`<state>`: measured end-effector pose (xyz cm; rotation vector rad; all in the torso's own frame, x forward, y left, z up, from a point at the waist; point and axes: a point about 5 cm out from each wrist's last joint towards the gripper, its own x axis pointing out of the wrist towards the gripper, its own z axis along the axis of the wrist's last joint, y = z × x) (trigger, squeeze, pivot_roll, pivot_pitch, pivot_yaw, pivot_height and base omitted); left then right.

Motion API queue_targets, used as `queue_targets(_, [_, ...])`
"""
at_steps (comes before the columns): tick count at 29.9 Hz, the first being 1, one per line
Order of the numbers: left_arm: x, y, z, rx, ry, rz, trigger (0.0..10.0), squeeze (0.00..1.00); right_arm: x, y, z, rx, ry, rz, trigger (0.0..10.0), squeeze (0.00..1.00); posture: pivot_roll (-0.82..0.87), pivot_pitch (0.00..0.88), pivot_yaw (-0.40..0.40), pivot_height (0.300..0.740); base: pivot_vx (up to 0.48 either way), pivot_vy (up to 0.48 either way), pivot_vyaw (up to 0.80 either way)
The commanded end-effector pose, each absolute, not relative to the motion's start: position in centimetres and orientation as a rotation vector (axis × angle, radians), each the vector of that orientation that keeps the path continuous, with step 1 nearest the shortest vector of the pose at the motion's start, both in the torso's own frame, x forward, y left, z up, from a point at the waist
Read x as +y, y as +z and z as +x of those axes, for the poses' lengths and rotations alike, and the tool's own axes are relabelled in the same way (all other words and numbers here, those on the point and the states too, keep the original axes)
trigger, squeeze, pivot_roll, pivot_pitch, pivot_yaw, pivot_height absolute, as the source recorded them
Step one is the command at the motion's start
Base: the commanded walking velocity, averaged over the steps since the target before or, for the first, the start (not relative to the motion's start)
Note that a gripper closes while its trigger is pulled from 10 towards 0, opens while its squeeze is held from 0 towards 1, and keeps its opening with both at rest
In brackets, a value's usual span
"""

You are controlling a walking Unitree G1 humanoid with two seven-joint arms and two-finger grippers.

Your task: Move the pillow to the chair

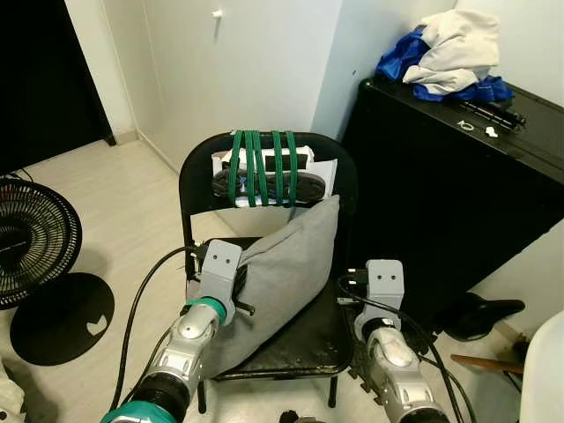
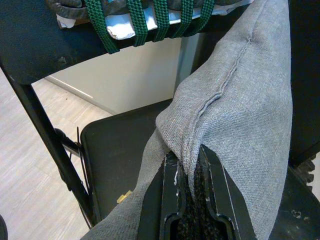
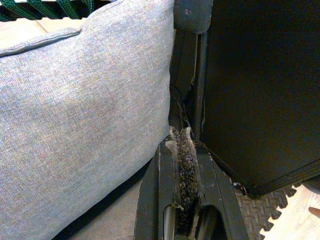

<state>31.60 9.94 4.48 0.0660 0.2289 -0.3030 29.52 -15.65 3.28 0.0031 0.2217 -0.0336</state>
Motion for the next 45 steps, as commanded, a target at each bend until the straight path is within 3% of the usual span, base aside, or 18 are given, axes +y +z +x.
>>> queue_targets(1, [9.6, 4.7, 31.7, 0.206, -0.313, 0.068, 10.0, 0.0, -16.2, 2.7, 29.1, 0.255, -0.05, 0.009, 10.0, 0.0, -0.02, 0.058, -0.008, 0.7, 0.0, 0.0, 0.0])
queue_targets(22, [8.3, 5.2, 32.1, 0.188, -0.385, 0.152, 10.0, 0.0, -16.6, 2.6, 28.9, 0.254, -0.065, 0.009, 10.0, 0.0, -0.03, 0.075, -0.008, 0.645, 0.0, 0.0, 0.0])
queue_targets(45, [7.2, 6.2, 33.0, 0.166, -0.442, 0.203, 10.0, 0.0, -16.5, 2.3, 28.6, 0.266, -0.065, 0.013, 10.0, 0.0, -0.02, 0.085, 0.001, 0.631, 0.0, 0.0, 0.0])
